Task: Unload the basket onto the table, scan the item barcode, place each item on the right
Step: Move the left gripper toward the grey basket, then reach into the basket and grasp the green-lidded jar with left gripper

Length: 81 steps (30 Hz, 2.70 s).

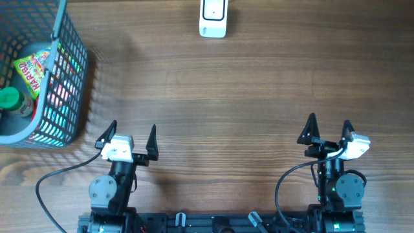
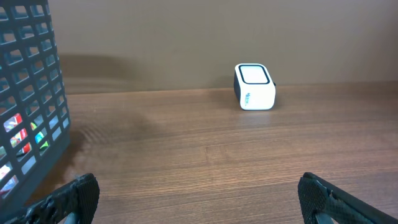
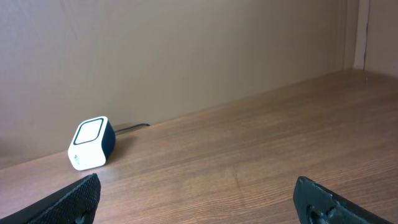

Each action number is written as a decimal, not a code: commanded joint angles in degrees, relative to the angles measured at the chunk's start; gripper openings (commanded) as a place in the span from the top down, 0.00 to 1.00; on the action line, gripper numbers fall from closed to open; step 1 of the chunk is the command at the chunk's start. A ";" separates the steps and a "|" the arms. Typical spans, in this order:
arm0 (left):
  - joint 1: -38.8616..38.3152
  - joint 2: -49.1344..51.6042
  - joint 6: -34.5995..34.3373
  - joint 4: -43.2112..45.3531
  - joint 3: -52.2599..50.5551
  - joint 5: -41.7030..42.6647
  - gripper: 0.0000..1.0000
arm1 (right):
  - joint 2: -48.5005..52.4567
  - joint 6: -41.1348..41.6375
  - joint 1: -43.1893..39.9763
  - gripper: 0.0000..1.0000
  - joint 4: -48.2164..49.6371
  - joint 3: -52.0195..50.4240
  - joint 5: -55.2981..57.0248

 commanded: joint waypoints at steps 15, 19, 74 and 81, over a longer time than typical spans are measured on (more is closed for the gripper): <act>-0.26 0.02 -0.33 0.22 -0.70 -0.59 0.00 | -0.28 -0.96 -0.20 0.00 0.11 -0.04 -1.11; -0.26 0.02 -0.33 0.22 -0.70 -0.59 0.00 | -0.28 -0.98 -0.20 0.00 0.11 -0.04 -1.11; 2.45 53.16 -17.81 -33.68 63.06 29.38 0.00 | -0.28 -0.96 -0.20 0.00 0.11 -0.04 -1.11; 10.69 71.80 -20.85 -53.05 98.95 18.32 0.00 | -0.28 -0.96 -0.20 0.00 0.11 -0.04 -1.11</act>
